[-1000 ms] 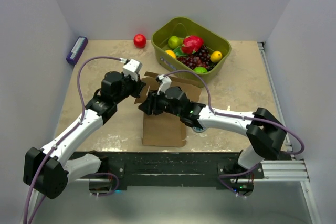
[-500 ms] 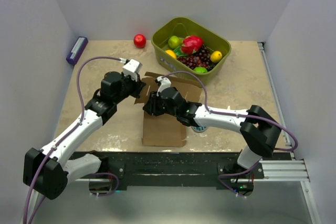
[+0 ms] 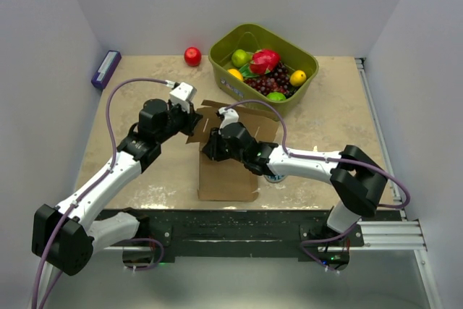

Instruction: Fold the paper box

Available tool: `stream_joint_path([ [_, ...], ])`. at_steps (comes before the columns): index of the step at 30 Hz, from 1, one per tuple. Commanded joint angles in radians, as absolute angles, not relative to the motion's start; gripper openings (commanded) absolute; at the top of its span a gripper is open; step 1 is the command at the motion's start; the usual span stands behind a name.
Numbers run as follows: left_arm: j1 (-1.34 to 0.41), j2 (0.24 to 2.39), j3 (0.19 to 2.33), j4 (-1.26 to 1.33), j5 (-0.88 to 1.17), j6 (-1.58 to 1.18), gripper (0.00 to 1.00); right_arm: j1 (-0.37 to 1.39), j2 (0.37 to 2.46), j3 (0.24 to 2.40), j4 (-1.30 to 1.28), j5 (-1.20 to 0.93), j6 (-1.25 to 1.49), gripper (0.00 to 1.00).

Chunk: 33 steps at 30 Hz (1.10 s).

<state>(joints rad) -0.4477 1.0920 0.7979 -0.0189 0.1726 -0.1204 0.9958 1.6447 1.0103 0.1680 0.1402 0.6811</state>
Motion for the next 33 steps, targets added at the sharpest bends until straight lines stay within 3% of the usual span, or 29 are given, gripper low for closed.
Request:
stream_joint_path([
  [1, -0.454, 1.069, 0.788, 0.038, 0.239, -0.118, 0.0, 0.98, 1.632, 0.986, 0.178, 0.166, 0.68, 0.25],
  [19, -0.459, 1.074, 0.779, 0.069, 0.365, -0.113, 0.0, 0.916, 1.69, 0.931, 0.239, 0.185, 0.726, 0.43],
  [33, -0.463, 1.088, 0.779, 0.077, 0.405, -0.126, 0.0, 0.914, 1.72, 0.891, 0.334, 0.414, 0.761, 0.29],
])
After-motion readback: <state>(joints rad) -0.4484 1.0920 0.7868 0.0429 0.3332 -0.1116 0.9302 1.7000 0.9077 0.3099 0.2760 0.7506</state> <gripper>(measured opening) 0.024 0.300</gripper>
